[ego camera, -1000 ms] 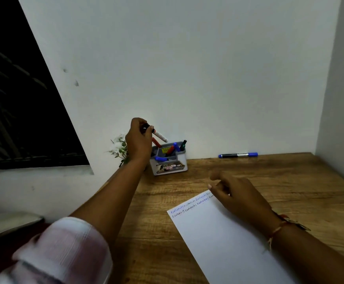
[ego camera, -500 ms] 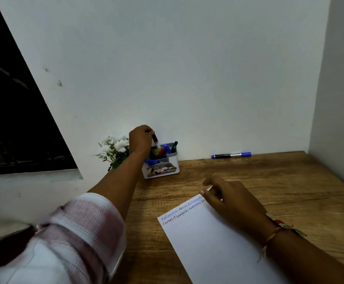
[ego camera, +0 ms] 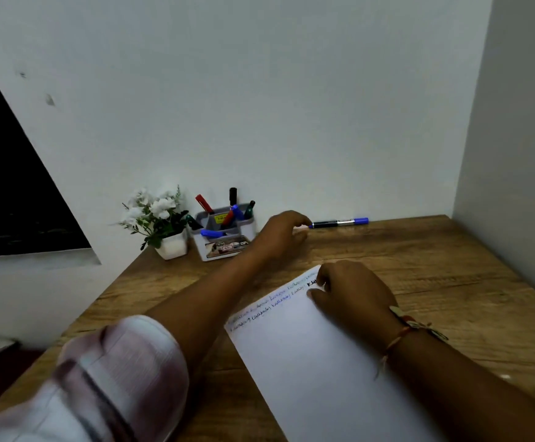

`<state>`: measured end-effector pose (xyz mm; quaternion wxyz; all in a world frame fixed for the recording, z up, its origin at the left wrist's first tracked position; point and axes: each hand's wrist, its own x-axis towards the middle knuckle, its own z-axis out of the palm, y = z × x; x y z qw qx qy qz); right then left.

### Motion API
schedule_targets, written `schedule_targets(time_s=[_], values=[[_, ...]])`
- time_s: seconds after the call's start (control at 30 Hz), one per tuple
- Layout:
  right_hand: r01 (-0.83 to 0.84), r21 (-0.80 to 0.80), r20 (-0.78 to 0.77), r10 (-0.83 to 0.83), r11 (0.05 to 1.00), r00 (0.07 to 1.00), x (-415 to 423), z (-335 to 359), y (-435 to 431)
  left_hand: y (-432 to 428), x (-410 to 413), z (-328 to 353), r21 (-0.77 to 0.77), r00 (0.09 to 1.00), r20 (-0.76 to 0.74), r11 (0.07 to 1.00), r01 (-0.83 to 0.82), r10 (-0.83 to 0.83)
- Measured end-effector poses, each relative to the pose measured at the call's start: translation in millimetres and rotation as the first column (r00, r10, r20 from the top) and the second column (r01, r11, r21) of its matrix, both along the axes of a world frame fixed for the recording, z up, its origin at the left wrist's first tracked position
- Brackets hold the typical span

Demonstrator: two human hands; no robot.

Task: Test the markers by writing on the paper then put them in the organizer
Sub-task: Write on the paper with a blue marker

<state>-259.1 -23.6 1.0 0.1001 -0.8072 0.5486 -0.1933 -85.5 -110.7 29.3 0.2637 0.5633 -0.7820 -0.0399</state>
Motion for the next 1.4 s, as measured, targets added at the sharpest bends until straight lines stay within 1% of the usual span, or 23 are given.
schedule_targets(time_s=[0.1,0.2,0.3,0.43,0.53,0.6,0.7,0.77,0.83,0.9,0.93,1.03,1.13,1.2,1.23,1.3,1.37,1.4], values=[[-0.007,0.015,-0.026,0.007,1.000,1.000,-1.4,0.2,-1.2,-20.1,-14.2,-8.3,0.163,0.998,0.020,0.984,-0.067,0.064],[-0.003,0.009,-0.014,0.003,1.000,1.000,-0.8,-1.6,-3.9,-41.9,-20.9,-14.3,0.228,0.986,0.150,0.968,-0.102,0.068],[0.000,0.007,-0.016,0.000,1.000,1.000,0.2,-3.3,-4.9,-59.6,-21.4,-21.7,0.218,0.970,0.236,0.969,-0.117,0.064],[0.001,0.007,-0.022,-0.001,1.000,1.000,0.9,-3.8,-6.0,-70.6,-20.4,-25.9,0.123,0.937,0.324,0.977,-0.176,0.128],[-0.001,0.003,-0.032,0.001,1.000,0.999,1.5,-4.2,-6.6,-69.0,-17.4,-29.1,0.082,0.926,0.340,0.976,-0.203,0.164],[-0.003,0.014,-0.041,0.004,1.000,0.999,1.8,-3.2,-6.2,-63.3,-11.4,-30.5,0.065,0.937,0.300,0.975,-0.210,0.182],[-0.005,0.018,-0.039,0.005,1.000,0.999,1.6,-0.7,-4.0,-45.4,-1.1,-28.9,0.020,0.962,0.165,0.975,-0.222,0.215],[0.006,-0.007,0.002,-0.006,1.000,1.000,0.8,0.1,-1.8,-24.8,3.7,-25.4,-0.005,0.970,0.041,0.971,-0.238,0.238],[0.022,-0.043,0.075,-0.019,0.999,0.997,0.4,1.5,0.5,3.8,6.1,-19.9,-0.026,0.964,-0.085,0.967,-0.255,0.252],[0.032,-0.086,0.132,-0.021,0.996,0.991,1.8,4.9,3.3,41.9,8.4,-12.0,-0.090,0.953,-0.200,0.964,-0.250,0.229],[0.028,-0.114,0.158,-0.010,0.993,0.987,3.0,5.9,4.4,62.7,9.4,-8.3,-0.138,0.951,-0.234,0.962,-0.236,0.200],[-0.025,-0.195,0.229,0.070,0.981,0.971,8.2,7.3,10.5,122.2,10.5,-0.7,-0.271,0.962,-0.259,0.950,-0.157,0.086],[-0.134,-0.300,0.256,0.215,0.944,0.942,11.7,3.0,13.4,163.7,10.4,0.2,-0.387,0.972,-0.224,0.922,-0.021,-0.072],[-0.158,-0.368,0.295,0.276,0.916,0.914,12.5,4.6,14.5,175.8,10.9,-2.3,-0.427,0.969,-0.193,0.903,0.057,-0.152],[-0.152,-0.388,0.327,0.290,0.909,0.900,12.9,6.2,15.8,177.0,13.3,-4.7,-0.423,0.966,-0.194,0.903,0.074,-0.170],[-0.142,-0.381,0.412,0.305,0.914,0.858,13.6,7.2,18.6,173.2,21.2,-12.8,-0.373,0.955,-0.259,0.927,0.040,-0.145],[-0.153,-0.255,0.512,0.267,0.955,0.816,13.9,8.7,22.0,166.6,30.7,-20.5,-0.253,0.939,-0.337,0.967,-0.020,-0.069],[-0.177,-0.173,0.572,0.245,0.969,0.783,14.6,9.4,24.0,163.6,35.0,-23.2,-0.174,0.938,-0.346,0.984,-0.027,-0.036]])
